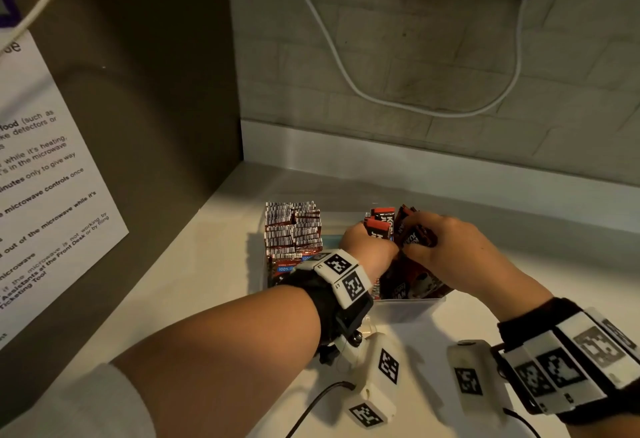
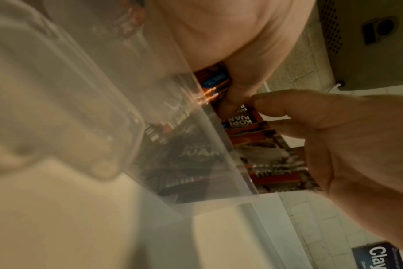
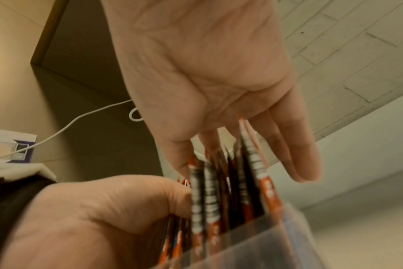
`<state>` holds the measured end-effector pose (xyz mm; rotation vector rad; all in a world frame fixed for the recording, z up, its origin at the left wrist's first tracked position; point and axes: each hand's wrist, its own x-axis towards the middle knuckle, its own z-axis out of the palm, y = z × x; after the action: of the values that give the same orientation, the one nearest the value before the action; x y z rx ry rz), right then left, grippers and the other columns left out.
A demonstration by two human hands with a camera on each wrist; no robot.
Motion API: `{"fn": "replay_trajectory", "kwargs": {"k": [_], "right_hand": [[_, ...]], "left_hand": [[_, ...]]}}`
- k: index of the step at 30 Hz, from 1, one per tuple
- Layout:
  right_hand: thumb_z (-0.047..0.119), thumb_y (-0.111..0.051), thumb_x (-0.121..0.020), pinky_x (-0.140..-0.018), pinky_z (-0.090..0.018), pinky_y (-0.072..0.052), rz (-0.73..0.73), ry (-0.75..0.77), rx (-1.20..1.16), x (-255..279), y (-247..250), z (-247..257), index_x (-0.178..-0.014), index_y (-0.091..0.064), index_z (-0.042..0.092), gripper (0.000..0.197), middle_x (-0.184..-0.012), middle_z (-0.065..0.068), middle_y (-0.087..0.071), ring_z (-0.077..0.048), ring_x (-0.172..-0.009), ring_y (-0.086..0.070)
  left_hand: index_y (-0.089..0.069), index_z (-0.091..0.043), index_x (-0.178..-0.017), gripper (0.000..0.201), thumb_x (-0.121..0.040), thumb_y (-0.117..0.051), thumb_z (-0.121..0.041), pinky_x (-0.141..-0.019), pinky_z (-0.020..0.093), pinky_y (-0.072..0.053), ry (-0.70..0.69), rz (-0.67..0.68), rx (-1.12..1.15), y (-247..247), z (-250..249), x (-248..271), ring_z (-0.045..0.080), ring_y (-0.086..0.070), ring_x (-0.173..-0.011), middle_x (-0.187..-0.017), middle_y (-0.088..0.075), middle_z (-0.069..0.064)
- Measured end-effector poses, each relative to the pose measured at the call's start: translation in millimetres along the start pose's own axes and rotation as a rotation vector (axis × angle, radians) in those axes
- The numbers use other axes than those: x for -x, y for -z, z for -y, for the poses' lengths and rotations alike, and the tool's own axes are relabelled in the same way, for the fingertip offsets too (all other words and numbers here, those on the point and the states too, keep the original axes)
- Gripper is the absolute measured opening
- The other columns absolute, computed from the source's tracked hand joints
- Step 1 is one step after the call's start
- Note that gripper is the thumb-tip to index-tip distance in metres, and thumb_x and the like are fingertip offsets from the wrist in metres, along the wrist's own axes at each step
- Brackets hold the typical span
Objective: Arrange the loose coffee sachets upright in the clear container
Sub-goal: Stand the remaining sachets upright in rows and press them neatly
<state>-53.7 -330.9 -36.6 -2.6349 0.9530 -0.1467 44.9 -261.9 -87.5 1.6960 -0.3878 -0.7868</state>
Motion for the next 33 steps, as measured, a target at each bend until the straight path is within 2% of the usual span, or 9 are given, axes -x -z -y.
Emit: {"fn": "replay_trajectory", "kwargs": {"k": [8, 13, 16, 18, 21, 24, 26, 29, 33], "right_hand": [[0.036, -0.07, -0.079, -0.078, -0.031, -0.052, 0.031, 0.025, -0.094, 8, 4, -3, -0.132, -0.049, 0.035, 0.057, -0.114, -0.003, -0.06, -0.021, -0.095, -0.059], [0.033, -0.07, -0.08, -0.058, -0.02, -0.039, -0.021, 0.013, -0.12, 12, 8, -10, -0.134, -0.047, 0.036, 0.059, -0.109, 0.001, -0.051, -0.016, -0.084, -0.051], [0.032, -0.07, -0.08, -0.057, -0.02, -0.036, -0.022, 0.011, -0.116, 12, 8, -14, -0.134, -0.046, 0.035, 0.059, -0.119, -0.001, -0.053, -0.016, -0.081, -0.05], [0.031, -0.071, -0.08, -0.058, -0.022, -0.038, -0.014, -0.002, -0.119, 12, 6, -16, -0.134, -0.045, 0.034, 0.061, -0.117, -0.001, -0.054, -0.017, -0.083, -0.051], [0.025, -0.073, -0.077, -0.06, -0.021, -0.04, 0.027, -0.013, -0.137, 13, 2, -15, -0.136, -0.041, 0.033, 0.068, -0.108, 0.002, -0.052, -0.017, -0.086, -0.053], [0.022, -0.075, -0.073, -0.054, -0.018, -0.039, 0.061, 0.005, -0.145, 15, -4, -14, -0.137, -0.036, 0.034, 0.076, -0.102, 0.002, -0.059, -0.012, -0.077, -0.057], [0.026, -0.076, -0.072, -0.058, -0.021, -0.043, 0.064, 0.009, -0.113, 15, -9, -13, -0.138, -0.032, 0.036, 0.08, -0.102, 0.0, -0.06, -0.014, -0.078, -0.058], [0.03, -0.073, -0.073, -0.072, -0.03, -0.05, 0.048, 0.015, -0.038, 16, -16, -10, -0.139, -0.031, 0.036, 0.079, -0.106, -0.003, -0.057, -0.022, -0.089, -0.058], [0.027, -0.07, -0.076, -0.076, -0.034, -0.052, 0.047, 0.022, -0.004, 18, -16, -6, -0.14, -0.032, 0.034, 0.075, -0.108, -0.004, -0.055, -0.025, -0.091, -0.058]], "left_hand": [[-0.065, -0.013, -0.094, 0.025, -0.074, -0.067, 0.001, -0.089, 0.046, -0.054, 0.045, -0.013, 0.013, 1, -1, 2, 0.032, -0.065, -0.094, -0.099, -0.069, 0.013], [-0.061, -0.017, -0.082, 0.019, -0.076, -0.069, -0.001, -0.089, 0.042, -0.054, 0.024, -0.045, -0.04, 2, 0, 0, 0.029, -0.065, -0.094, -0.098, -0.069, 0.011], [-0.065, -0.012, -0.092, 0.019, -0.078, -0.068, 0.0, -0.089, 0.04, -0.054, 0.019, -0.053, -0.064, 2, -1, 0, 0.027, -0.064, -0.094, -0.099, -0.069, 0.01], [-0.065, -0.013, -0.09, 0.019, -0.079, -0.067, 0.001, -0.09, 0.04, -0.054, 0.018, -0.041, -0.063, 2, -4, 1, 0.027, -0.064, -0.094, -0.099, -0.069, 0.009], [-0.06, -0.019, -0.082, 0.021, -0.079, -0.066, 0.001, -0.082, 0.034, -0.053, 0.011, -0.011, 0.0, -1, -5, 6, 0.024, -0.064, -0.089, -0.093, -0.068, 0.005], [-0.062, -0.02, -0.088, 0.025, -0.08, -0.062, 0.003, -0.07, 0.026, -0.049, 0.012, -0.003, 0.118, -7, -4, 11, 0.016, -0.062, -0.079, -0.087, -0.067, 0.001], [-0.061, -0.022, -0.085, 0.026, -0.08, -0.06, 0.003, -0.068, 0.025, -0.049, 0.018, -0.013, 0.174, -10, -3, 12, 0.013, -0.061, -0.075, -0.083, -0.067, 0.0], [-0.06, -0.021, -0.083, 0.024, -0.08, -0.06, 0.003, -0.07, 0.027, -0.051, 0.031, -0.03, 0.206, -10, -4, 12, 0.015, -0.062, -0.074, -0.081, -0.066, 0.002], [-0.06, -0.02, -0.084, 0.023, -0.081, -0.06, 0.003, -0.076, 0.03, -0.052, 0.043, -0.03, 0.198, -7, -5, 11, 0.017, -0.062, -0.076, -0.084, -0.066, 0.004]]}}
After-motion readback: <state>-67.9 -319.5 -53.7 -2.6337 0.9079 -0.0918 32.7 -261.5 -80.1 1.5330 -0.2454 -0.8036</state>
